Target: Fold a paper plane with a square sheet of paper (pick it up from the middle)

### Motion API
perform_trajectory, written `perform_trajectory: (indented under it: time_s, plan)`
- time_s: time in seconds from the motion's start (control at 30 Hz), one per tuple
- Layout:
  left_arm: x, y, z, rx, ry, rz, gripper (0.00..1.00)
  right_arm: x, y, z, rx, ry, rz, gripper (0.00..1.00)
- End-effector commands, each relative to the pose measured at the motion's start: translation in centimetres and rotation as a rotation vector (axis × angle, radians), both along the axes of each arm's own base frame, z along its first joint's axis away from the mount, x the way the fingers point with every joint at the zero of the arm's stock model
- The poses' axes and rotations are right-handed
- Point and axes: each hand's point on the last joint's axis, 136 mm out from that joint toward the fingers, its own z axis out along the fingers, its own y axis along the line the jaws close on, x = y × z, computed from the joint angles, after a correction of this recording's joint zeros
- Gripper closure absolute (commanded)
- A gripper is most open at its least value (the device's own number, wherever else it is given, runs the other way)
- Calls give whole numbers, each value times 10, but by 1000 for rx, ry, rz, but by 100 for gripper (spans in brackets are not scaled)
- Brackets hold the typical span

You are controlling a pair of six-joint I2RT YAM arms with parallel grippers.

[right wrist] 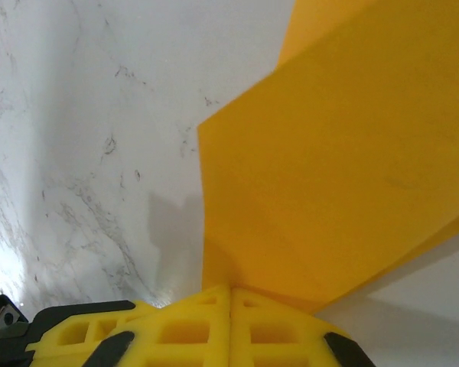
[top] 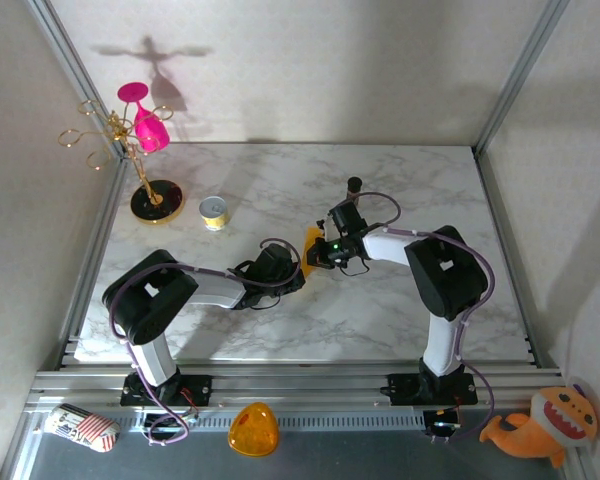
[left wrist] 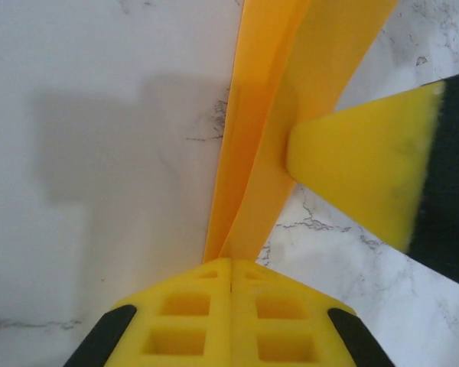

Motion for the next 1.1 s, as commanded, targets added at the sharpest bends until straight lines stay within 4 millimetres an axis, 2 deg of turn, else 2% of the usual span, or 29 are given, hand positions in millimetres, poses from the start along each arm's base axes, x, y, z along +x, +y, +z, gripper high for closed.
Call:
perform_trajectory:
  time_s: [0.0,0.3,0.53,0.6,0.8,0.93,1.07]
  plan:
    - [-4,11,-16,41,42,24,100,4,12,4,37,-11,27,93]
    - [-1,8,-6,23,22,15,100,1,0,-25,-55,32,6,92]
    - [14,-8,38,-69,-62,-5,100,-6,-13,-43,-136,77,-13,92]
    - [19,-10,42,-78,-71,-1,99,-7,-13,-43,-137,81,-17,92]
    - [25,-8,19,-55,-31,26,100,-6,-10,-38,-118,82,-23,92]
    - [23,-9,7,-50,-4,21,100,-6,-8,-36,-106,85,-20,92]
    - [17,-2,-9,-8,39,35,100,-6,-7,-32,-96,83,-16,92]
